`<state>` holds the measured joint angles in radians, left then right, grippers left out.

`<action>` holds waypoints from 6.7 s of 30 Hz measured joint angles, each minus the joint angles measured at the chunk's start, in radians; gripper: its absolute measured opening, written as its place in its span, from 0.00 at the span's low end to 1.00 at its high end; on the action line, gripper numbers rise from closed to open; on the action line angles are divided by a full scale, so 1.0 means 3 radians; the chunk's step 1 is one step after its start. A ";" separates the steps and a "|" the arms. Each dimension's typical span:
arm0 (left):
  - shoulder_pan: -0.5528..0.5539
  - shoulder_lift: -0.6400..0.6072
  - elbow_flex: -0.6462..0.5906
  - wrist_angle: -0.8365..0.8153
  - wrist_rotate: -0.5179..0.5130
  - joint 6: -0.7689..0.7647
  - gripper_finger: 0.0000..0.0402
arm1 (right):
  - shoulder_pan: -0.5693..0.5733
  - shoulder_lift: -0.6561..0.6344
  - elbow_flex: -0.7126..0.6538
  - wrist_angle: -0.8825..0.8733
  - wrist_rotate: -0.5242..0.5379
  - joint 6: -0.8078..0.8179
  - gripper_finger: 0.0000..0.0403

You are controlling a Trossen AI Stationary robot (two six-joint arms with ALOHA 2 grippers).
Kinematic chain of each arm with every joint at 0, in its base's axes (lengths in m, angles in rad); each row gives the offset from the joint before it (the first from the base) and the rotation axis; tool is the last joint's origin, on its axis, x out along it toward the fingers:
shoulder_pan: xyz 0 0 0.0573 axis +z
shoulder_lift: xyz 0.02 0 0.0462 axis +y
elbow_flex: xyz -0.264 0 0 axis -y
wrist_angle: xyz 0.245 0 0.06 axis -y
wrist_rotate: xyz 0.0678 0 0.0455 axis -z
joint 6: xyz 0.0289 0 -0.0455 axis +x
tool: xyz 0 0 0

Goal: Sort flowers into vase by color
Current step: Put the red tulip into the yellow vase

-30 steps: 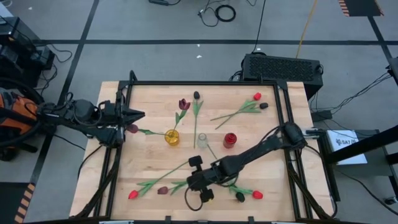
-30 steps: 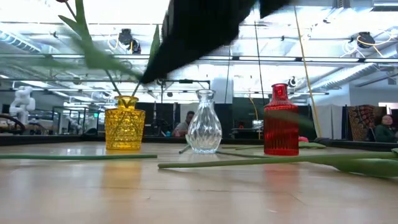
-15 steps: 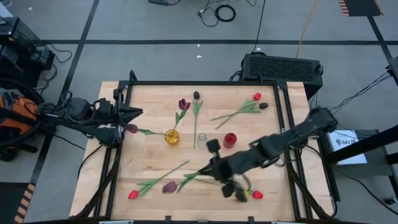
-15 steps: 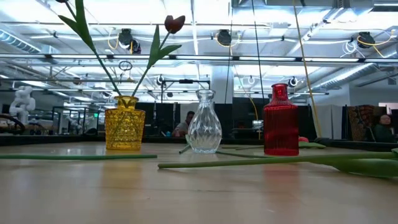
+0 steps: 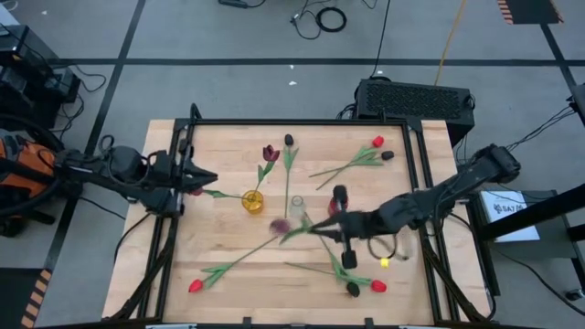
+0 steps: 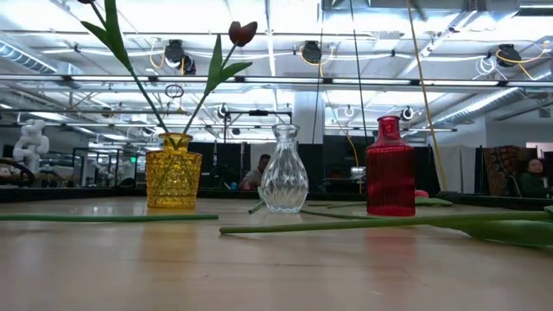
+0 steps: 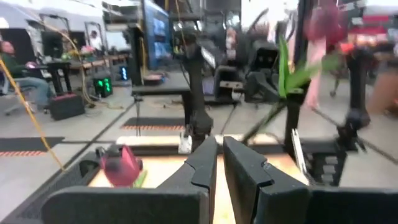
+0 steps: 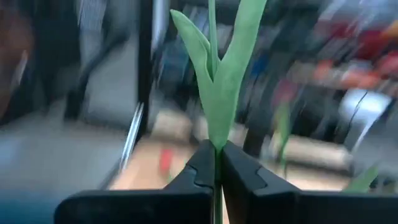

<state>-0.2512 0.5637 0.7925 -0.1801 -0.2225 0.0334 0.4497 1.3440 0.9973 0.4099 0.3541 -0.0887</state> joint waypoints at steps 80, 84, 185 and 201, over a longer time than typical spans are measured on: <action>-0.0394 0.2314 0.0280 0.2109 -0.0890 0.0531 0.47 | -0.0622 0.1387 0.0397 0.2288 -0.0129 -0.0148 0.01; -0.0394 0.2131 0.0278 0.1881 -0.0894 0.0484 0.35 | -0.0589 0.1384 0.0400 0.2160 0.0071 -0.0144 0.03; -0.0259 0.3133 0.0277 0.2806 -0.0492 0.0179 0.03 | -0.0336 0.0725 0.0393 0.1176 0.0365 -0.0004 0.12; -0.0302 0.1688 0.0277 0.1257 -0.0768 0.0287 0.02 | -0.0082 -0.0016 0.0393 -0.0662 0.0398 0.0474 0.72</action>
<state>-0.3418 1.0702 0.8757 0.1969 -0.4530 0.1194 0.4251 1.3392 1.1152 0.2114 0.4736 0.0534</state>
